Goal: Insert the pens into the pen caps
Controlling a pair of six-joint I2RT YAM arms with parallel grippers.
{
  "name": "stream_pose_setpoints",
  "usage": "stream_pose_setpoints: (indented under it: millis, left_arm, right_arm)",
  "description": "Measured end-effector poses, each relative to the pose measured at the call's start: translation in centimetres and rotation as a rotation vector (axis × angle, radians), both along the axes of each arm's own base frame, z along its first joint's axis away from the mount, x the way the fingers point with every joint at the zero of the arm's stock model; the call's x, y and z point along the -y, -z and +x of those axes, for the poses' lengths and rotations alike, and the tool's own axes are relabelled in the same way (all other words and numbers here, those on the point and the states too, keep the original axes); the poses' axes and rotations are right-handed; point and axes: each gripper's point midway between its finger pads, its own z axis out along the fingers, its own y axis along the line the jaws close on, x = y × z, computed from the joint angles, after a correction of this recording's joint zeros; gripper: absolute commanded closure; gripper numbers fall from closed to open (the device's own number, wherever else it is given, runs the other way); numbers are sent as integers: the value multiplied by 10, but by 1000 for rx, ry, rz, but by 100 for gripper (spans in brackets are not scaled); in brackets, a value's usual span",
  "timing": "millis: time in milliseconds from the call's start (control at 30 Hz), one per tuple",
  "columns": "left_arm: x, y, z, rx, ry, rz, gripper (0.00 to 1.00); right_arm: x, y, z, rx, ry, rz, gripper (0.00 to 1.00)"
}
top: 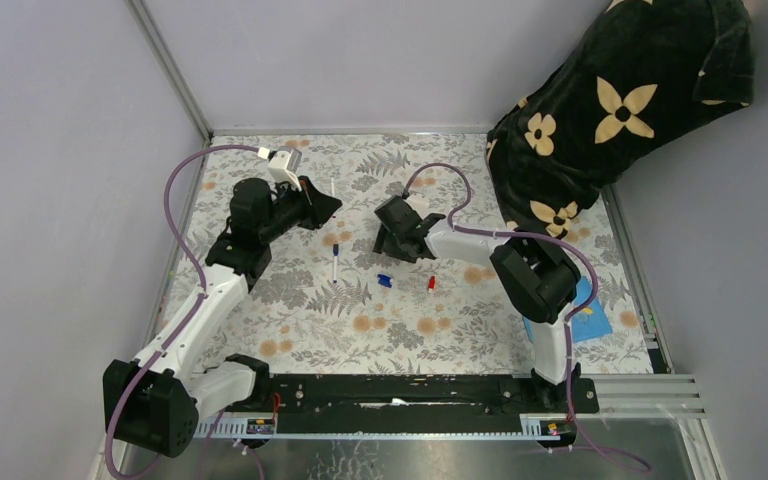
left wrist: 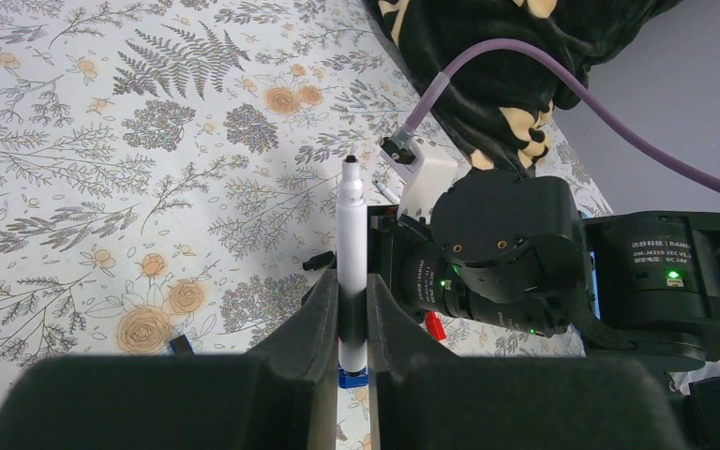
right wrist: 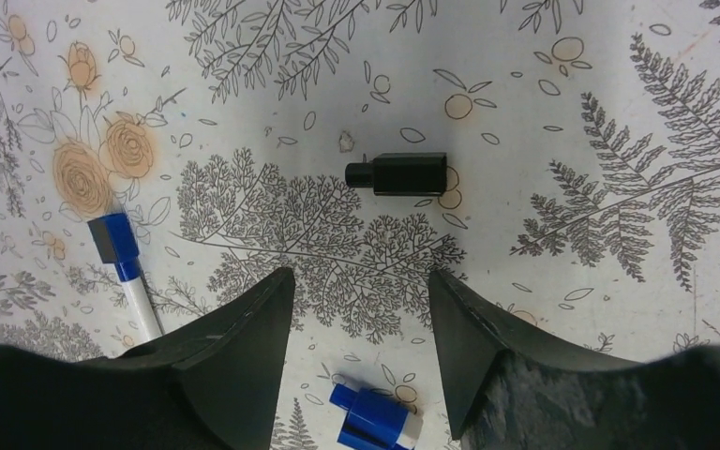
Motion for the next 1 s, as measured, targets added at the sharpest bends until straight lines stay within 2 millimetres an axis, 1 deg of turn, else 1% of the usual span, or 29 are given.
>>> stream_pose_setpoints:
  millis: [300,533,800,1000]
  left_arm:
    - [0,0,0,0,0,0,100]
    - [0,-1,0,2,1,-1,100]
    - [1,-1,0,1,4,-1,100]
    - [0,-1,0,0,4,-1,100]
  right_arm:
    - [1,3,12,27,26,-34,38]
    - [-5,3,25,55,28,-53,38]
    - [-3,4,37,92,34,-94,38]
    - [-4,5,43,111,13,-129,42]
